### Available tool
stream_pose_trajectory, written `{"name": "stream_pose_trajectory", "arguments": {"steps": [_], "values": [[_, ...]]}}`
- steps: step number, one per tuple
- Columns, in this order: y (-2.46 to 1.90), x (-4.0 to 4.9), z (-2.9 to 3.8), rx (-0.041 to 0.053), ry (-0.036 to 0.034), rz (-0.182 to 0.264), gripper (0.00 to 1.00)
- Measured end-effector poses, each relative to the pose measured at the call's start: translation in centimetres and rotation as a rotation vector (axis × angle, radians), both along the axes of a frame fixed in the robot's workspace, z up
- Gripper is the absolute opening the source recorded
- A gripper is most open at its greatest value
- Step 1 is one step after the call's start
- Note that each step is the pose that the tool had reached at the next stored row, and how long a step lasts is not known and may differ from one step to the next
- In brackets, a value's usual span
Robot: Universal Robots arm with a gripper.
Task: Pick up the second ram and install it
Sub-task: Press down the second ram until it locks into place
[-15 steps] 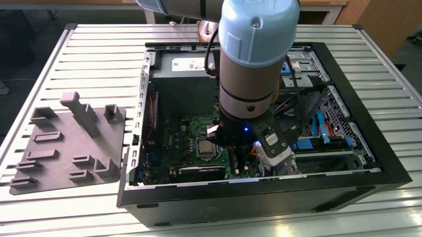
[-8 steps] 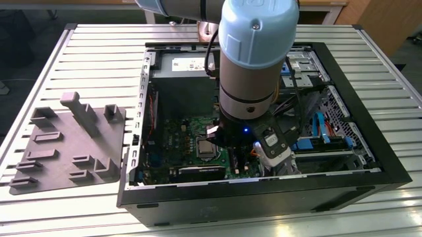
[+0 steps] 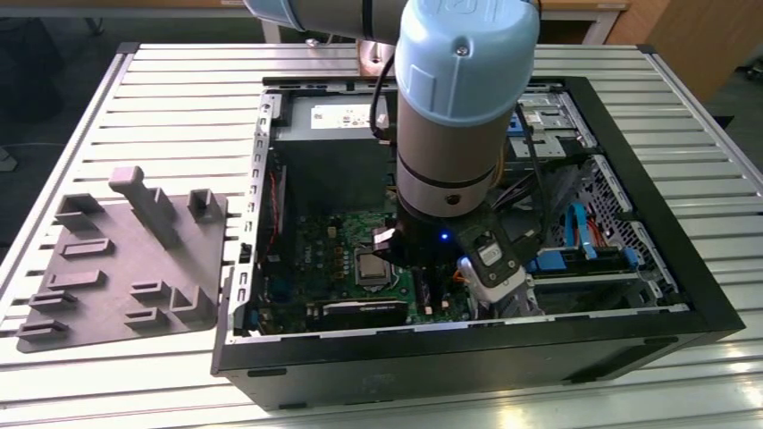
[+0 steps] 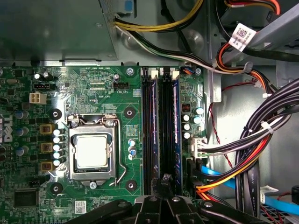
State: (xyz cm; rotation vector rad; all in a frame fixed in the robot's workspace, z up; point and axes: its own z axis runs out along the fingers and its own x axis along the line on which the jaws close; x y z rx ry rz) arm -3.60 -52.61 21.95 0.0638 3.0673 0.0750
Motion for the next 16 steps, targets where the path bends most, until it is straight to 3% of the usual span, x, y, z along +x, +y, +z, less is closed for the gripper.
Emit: {"name": "stream_pose_trajectory", "arguments": {"steps": [16], "values": [[0.01, 0.00, -0.31, 0.0013, -0.0002, 0.000, 0.11]]}}
